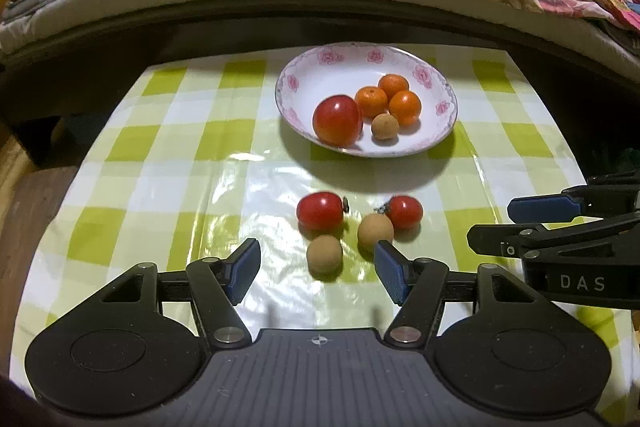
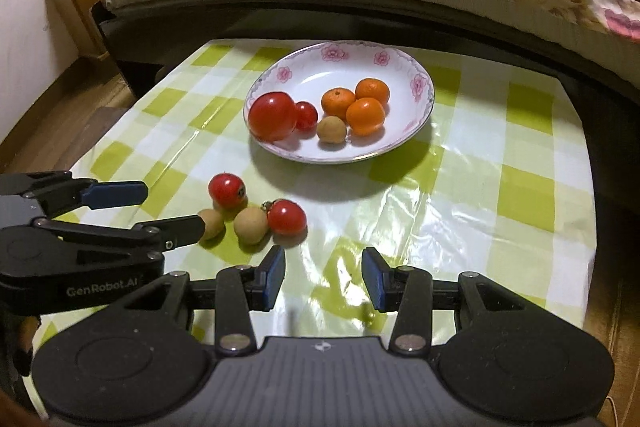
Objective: Organize fruits
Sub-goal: 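Move both open tools back toward the fruits left on the cloth, then grasp a tan round fruit with the left tool while the right tool grasps a red cherry tomato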
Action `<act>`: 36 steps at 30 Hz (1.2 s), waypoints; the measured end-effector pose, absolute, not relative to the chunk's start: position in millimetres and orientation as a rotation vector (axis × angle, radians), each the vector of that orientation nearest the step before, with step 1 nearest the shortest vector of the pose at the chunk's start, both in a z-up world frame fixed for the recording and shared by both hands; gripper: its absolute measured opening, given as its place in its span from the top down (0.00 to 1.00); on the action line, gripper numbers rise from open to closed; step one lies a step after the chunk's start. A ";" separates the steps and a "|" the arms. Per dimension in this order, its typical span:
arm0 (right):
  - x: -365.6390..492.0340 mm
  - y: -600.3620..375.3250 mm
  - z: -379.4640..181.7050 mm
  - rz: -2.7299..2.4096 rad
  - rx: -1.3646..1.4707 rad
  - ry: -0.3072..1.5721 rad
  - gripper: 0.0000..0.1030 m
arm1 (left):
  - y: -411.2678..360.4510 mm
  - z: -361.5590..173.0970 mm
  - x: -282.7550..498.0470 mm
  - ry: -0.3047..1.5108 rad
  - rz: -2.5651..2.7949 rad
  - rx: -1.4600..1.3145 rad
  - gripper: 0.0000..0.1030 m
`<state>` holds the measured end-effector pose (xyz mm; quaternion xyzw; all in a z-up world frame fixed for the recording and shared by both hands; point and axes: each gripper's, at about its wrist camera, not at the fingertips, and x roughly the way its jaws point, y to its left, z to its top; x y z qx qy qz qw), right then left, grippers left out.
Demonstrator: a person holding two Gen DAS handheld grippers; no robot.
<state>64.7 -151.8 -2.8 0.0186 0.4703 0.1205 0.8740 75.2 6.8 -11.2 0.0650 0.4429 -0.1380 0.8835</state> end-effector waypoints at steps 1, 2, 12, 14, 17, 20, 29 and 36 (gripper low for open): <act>62.4 -150.9 -3.1 0.251 0.033 0.983 0.57 | 7.2 -11.5 73.8 0.925 -0.287 0.138 0.32; 60.8 -149.7 -3.4 0.253 0.026 0.986 0.57 | 7.3 -12.1 72.7 0.928 -0.288 0.144 0.32; 49.1 -143.2 -7.6 0.255 -0.014 1.007 0.57 | 7.1 -16.9 64.7 0.942 -0.298 0.175 0.31; 48.4 -142.5 -8.4 0.253 -0.026 1.007 0.57 | 8.8 -18.1 65.9 0.941 -0.296 0.176 0.31; 49.4 -141.9 -10.0 0.248 -0.051 1.003 0.57 | 8.1 -22.4 69.5 0.933 -0.297 0.199 0.32; 51.7 -143.5 -9.3 0.254 -0.070 0.986 0.57 | 3.1 -29.5 74.0 0.915 -0.309 0.258 0.35; 61.1 -148.8 -12.3 0.302 -0.113 0.956 0.57 | -6.1 -46.8 91.1 0.922 -0.329 0.291 0.44; 70.9 -138.0 -14.4 0.390 -0.206 0.905 0.57 | -7.4 -49.7 95.3 0.929 -0.361 0.257 0.68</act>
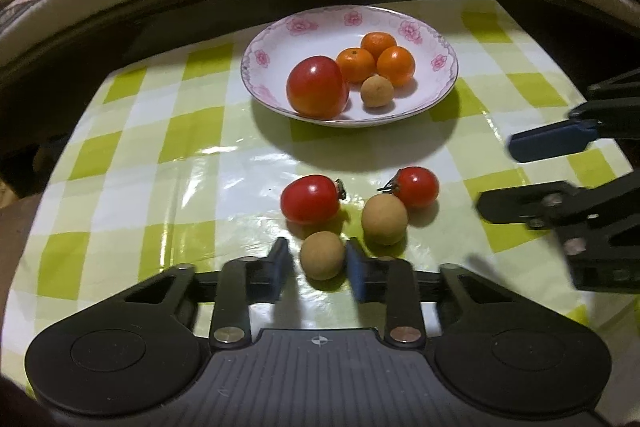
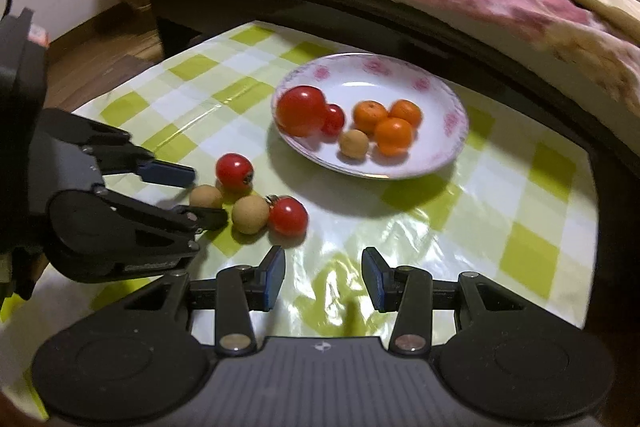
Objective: Organize fruits
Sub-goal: 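Grasp a tan round fruit with the left tool while the right tool grasps a red cherry tomato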
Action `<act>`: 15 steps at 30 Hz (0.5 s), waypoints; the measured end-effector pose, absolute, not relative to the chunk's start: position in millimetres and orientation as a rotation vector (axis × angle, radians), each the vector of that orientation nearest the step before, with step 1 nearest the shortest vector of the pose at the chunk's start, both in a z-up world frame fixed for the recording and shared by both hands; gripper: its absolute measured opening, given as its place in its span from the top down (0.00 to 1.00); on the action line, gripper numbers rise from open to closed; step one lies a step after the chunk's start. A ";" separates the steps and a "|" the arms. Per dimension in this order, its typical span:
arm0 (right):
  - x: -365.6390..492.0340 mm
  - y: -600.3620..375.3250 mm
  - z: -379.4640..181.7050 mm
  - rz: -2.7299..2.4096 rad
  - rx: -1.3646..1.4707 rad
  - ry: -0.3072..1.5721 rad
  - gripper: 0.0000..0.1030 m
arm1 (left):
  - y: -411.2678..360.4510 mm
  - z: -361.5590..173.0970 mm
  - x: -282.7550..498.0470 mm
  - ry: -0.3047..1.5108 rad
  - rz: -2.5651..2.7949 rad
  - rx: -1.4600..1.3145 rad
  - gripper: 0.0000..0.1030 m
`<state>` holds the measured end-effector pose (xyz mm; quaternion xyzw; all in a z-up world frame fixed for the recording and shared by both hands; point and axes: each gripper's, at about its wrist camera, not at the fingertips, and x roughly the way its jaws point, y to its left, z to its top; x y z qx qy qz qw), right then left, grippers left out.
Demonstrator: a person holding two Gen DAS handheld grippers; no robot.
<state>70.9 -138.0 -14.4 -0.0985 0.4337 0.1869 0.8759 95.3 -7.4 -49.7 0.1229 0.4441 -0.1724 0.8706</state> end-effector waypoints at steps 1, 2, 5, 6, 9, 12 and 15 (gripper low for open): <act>73.3 -137.1 -15.5 0.404 -0.211 0.901 0.57 | -7.5 -49.0 94.9 0.930 -0.363 0.253 0.69; 75.6 -135.6 -16.3 0.419 -0.223 0.892 0.57 | -7.8 -48.4 94.3 0.929 -0.363 0.255 0.69; 83.0 -130.9 -18.6 0.465 -0.266 0.870 0.57 | -6.4 -46.9 93.6 0.937 -0.374 0.242 0.69; 86.0 -129.5 -19.8 0.477 -0.279 0.869 0.57 | -5.8 -46.6 93.1 0.940 -0.377 0.237 0.69; 94.0 -125.2 -26.2 0.522 -0.314 0.879 0.58 | -3.4 -47.3 92.8 0.959 -0.383 0.226 0.69; 99.9 -119.7 -34.6 0.545 -0.353 0.886 0.58 | -0.6 -47.6 93.8 0.969 -0.390 0.212 0.69; 105.6 -114.9 -40.4 0.577 -0.366 0.890 0.58 | 1.0 -48.7 95.4 0.981 -0.395 0.195 0.68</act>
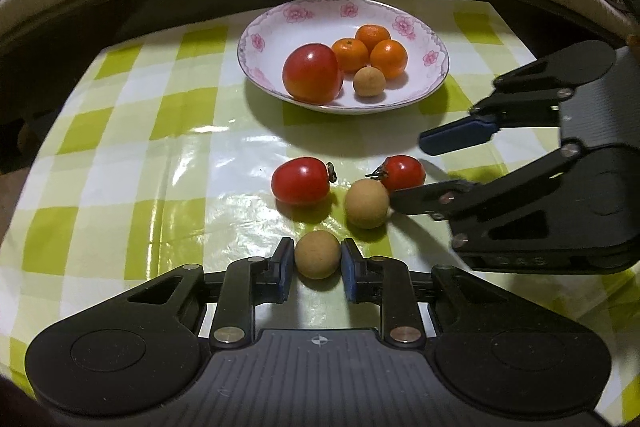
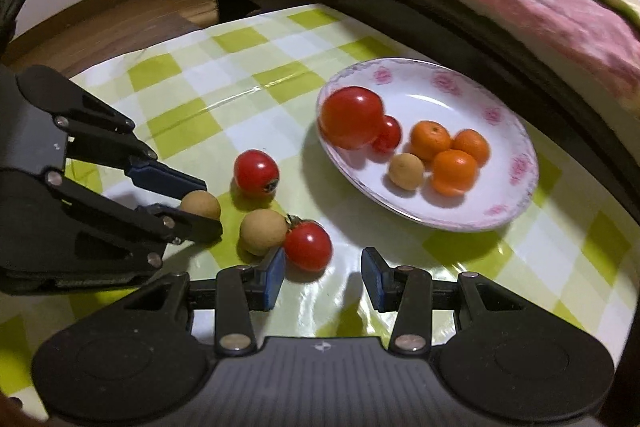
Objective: Organize fruits
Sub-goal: 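Grasp a tan round fruit with the left tool while the right tool grasps a red cherry tomato, then carry the tan fruit and cherry tomato over the plate with both tools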
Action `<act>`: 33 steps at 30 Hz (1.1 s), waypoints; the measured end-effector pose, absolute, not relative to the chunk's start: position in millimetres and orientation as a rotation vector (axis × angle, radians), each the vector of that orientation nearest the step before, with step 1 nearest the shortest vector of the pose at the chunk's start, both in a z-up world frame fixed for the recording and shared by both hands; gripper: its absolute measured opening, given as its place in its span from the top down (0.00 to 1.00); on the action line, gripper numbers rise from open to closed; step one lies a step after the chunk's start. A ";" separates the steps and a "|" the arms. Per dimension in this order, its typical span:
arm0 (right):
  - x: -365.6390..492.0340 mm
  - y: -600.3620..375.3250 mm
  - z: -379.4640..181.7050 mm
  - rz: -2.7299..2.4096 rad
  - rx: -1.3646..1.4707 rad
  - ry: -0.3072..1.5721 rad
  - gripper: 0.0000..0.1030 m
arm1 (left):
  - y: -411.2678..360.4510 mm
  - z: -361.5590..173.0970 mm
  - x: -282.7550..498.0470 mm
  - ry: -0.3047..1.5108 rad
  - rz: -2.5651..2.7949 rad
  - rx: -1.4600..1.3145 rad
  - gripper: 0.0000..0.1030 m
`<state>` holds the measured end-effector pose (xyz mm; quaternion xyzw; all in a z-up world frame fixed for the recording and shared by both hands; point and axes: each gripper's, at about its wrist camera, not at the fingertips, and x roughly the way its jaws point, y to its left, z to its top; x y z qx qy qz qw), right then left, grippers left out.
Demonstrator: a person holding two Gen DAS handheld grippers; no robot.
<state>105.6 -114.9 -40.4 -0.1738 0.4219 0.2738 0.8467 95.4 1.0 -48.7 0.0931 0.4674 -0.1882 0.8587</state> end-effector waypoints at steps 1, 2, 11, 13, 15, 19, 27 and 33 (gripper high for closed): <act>107.5 -112.8 -41.5 0.586 -0.371 0.891 0.58 | 0.6 -48.8 95.7 0.981 -0.397 0.199 0.66; 109.1 -110.8 -42.6 0.593 -0.375 0.894 0.58 | 0.4 -48.9 95.7 0.981 -0.398 0.204 0.65; 112.1 -100.3 -45.1 0.586 -0.375 0.913 0.71 | -1.8 -49.5 94.5 0.979 -0.393 0.235 0.64; 109.8 -103.4 -44.2 0.573 -0.358 0.925 0.71 | -1.4 -48.3 93.3 0.989 -0.384 0.227 0.65; 108.5 -107.8 -44.0 0.558 -0.326 0.942 0.72 | -0.8 -46.8 91.9 0.995 -0.380 0.224 0.66; 104.0 -118.8 -42.2 0.523 -0.286 0.962 0.72 | 0.5 -44.9 89.8 0.999 -0.379 0.221 0.67; 91.5 -125.9 -42.1 0.485 -0.284 0.966 0.72 | -1.5 -47.0 90.1 0.977 -0.360 0.231 0.59; 91.4 -125.8 -41.8 0.484 -0.291 0.967 0.72 | -6.2 -47.9 89.6 0.976 -0.369 0.243 0.68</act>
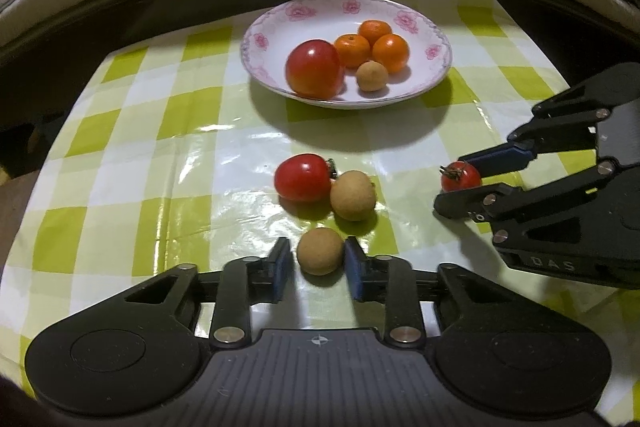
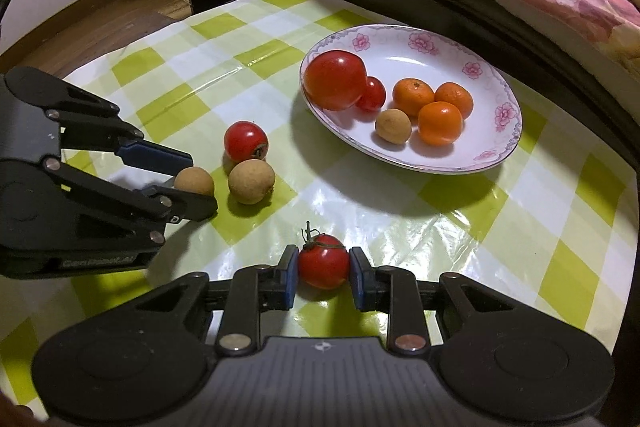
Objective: Organize fruits
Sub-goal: 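Carry the tan fruit and cherry tomato over the plate with both tools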
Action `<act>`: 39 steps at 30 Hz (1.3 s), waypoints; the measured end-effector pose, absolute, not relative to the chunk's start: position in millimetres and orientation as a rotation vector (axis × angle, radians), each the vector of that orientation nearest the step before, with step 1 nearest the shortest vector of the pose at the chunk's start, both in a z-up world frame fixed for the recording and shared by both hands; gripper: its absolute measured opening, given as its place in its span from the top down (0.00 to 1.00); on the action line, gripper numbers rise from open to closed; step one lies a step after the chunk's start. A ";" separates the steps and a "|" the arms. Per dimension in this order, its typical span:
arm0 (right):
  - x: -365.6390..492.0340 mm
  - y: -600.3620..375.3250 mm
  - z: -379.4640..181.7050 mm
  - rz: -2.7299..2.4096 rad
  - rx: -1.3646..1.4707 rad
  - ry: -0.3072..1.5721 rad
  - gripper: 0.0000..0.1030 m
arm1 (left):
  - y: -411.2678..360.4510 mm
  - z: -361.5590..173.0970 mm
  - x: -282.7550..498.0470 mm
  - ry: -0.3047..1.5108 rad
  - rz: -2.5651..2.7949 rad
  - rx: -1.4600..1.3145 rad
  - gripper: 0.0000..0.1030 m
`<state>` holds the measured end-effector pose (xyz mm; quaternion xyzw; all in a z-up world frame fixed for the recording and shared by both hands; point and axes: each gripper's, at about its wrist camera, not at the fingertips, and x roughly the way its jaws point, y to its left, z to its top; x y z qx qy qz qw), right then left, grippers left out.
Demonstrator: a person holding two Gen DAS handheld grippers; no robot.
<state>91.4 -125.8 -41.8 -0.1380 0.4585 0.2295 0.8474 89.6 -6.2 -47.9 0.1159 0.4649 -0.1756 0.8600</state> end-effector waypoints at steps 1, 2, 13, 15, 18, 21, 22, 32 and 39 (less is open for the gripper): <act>91.5 -126.1 -41.7 0.480 -0.293 0.967 0.72 | -7.6 -48.0 89.1 0.974 -0.365 0.253 0.68; 91.5 -126.2 -41.5 0.475 -0.295 0.967 0.72 | -8.2 -47.9 88.9 0.976 -0.366 0.254 0.68; 88.6 -136.5 -27.2 0.410 -0.243 0.959 0.72 | -4.8 -33.6 88.2 0.950 -0.380 0.188 0.69; 88.2 -136.8 -23.2 0.409 -0.234 0.950 0.72 | -5.8 -30.2 89.4 0.939 -0.381 0.180 0.69; 89.0 -137.6 -16.8 0.402 -0.225 0.933 0.72 | -7.5 -27.2 93.9 0.924 -0.382 0.179 0.69; 93.0 -138.7 -12.6 0.392 -0.211 0.921 0.72 | -9.8 -25.8 99.7 0.915 -0.380 0.177 0.68; 94.6 -139.0 -11.5 0.390 -0.208 0.918 0.72 | -11.1 -24.9 101.7 0.912 -0.379 0.176 0.68; 110.9 -138.2 -5.9 0.378 -0.175 0.904 0.71 | -23.5 -18.2 119.9 0.885 -0.388 0.165 0.68; 124.6 -140.6 -6.9 0.352 -0.143 0.906 0.71 | -27.8 -17.4 133.4 0.873 -0.370 0.163 0.70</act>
